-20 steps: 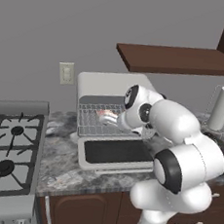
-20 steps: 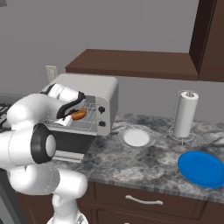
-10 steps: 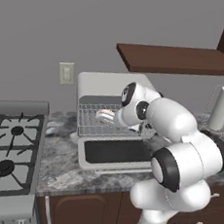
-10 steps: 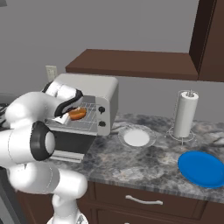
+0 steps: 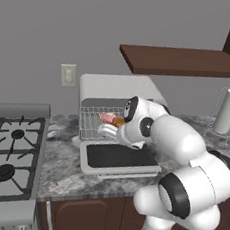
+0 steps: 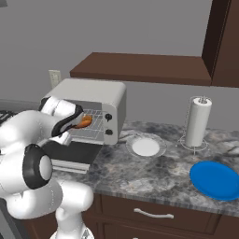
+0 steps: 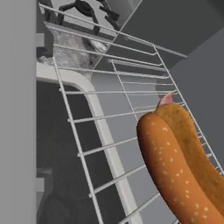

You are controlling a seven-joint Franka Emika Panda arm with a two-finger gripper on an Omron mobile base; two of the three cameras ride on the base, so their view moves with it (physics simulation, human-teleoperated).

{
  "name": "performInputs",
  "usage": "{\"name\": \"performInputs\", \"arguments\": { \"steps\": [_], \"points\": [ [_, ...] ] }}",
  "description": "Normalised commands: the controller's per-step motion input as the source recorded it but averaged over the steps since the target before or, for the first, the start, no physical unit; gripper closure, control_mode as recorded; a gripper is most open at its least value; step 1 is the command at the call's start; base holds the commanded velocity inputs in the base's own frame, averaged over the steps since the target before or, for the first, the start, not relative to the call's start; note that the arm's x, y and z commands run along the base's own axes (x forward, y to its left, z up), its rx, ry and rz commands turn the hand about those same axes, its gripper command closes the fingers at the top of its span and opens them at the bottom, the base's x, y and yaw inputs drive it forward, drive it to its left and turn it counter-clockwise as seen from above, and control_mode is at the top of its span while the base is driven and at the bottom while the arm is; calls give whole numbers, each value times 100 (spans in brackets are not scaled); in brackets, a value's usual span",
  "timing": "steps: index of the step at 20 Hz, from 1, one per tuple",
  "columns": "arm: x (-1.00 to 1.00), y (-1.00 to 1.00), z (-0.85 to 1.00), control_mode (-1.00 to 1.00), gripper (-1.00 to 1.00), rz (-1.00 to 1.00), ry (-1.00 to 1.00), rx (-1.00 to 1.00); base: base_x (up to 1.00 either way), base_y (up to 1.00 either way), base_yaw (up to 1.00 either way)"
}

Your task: Open the toaster oven door. Place the hotdog bun on the top rack in the toaster oven and place the steak on the bottom rack.

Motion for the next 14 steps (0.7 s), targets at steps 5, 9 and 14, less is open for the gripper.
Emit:
{"name": "performInputs", "arguments": {
  "steps": [5,9,14],
  "points": [
    [3,12,11,-100,-100,9,29,-10,0,0,0],
    [32,5,17,-100,-100,14,23,-4,0,0,0],
    [34,2,15,-100,-100,15,20,-1,0,0,0]
  ]
}}
